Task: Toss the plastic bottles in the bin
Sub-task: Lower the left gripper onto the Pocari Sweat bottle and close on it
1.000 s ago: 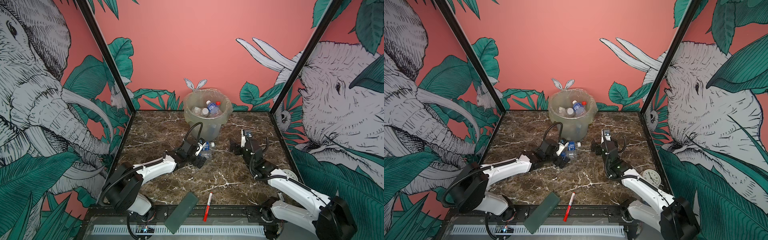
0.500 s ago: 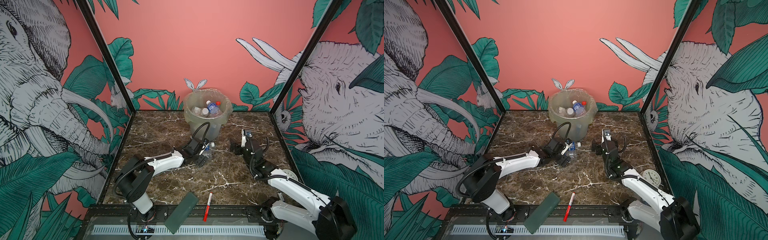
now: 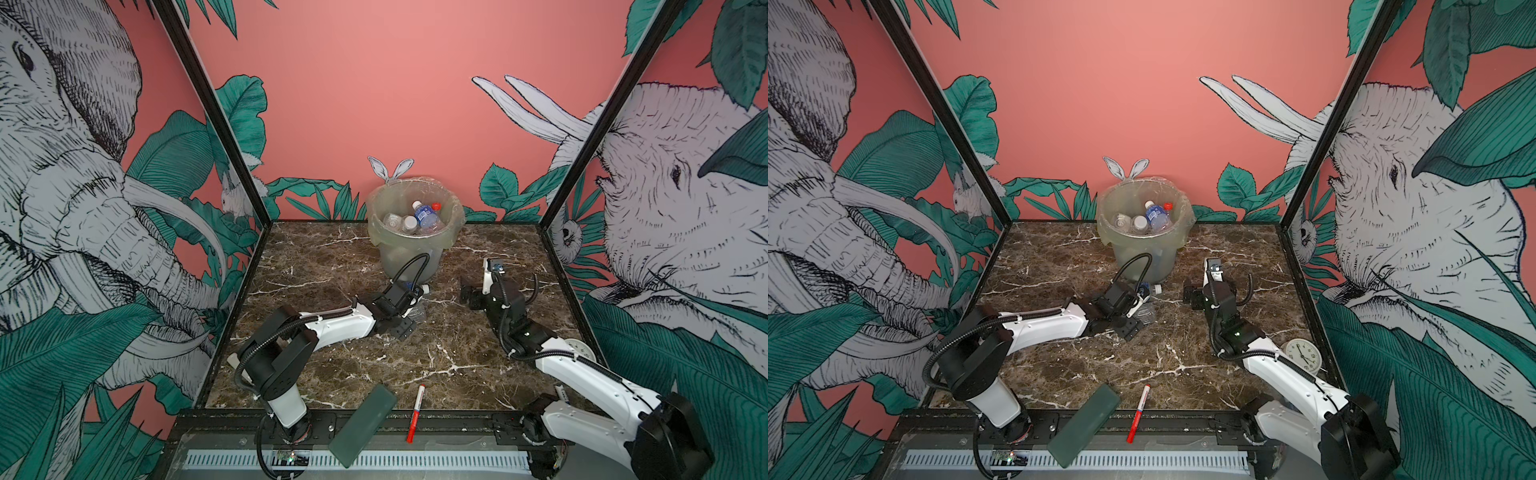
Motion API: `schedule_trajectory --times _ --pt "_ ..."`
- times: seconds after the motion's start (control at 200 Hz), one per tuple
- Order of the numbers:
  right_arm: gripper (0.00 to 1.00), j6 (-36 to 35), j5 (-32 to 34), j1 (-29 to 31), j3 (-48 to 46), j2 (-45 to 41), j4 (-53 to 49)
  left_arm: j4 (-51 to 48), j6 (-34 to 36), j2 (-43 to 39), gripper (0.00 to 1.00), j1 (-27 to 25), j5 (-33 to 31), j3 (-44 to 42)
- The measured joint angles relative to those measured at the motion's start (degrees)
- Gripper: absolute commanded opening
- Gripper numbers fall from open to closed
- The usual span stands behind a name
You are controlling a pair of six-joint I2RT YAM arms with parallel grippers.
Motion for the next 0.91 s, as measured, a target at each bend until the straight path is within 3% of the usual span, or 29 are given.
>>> schedule_trajectory --times 0.905 --pt "0.99 0.22 -0.37 -0.13 0.0 0.0 0.0 -4.44 0.04 5.27 0.76 -0.66 0.85 3.89"
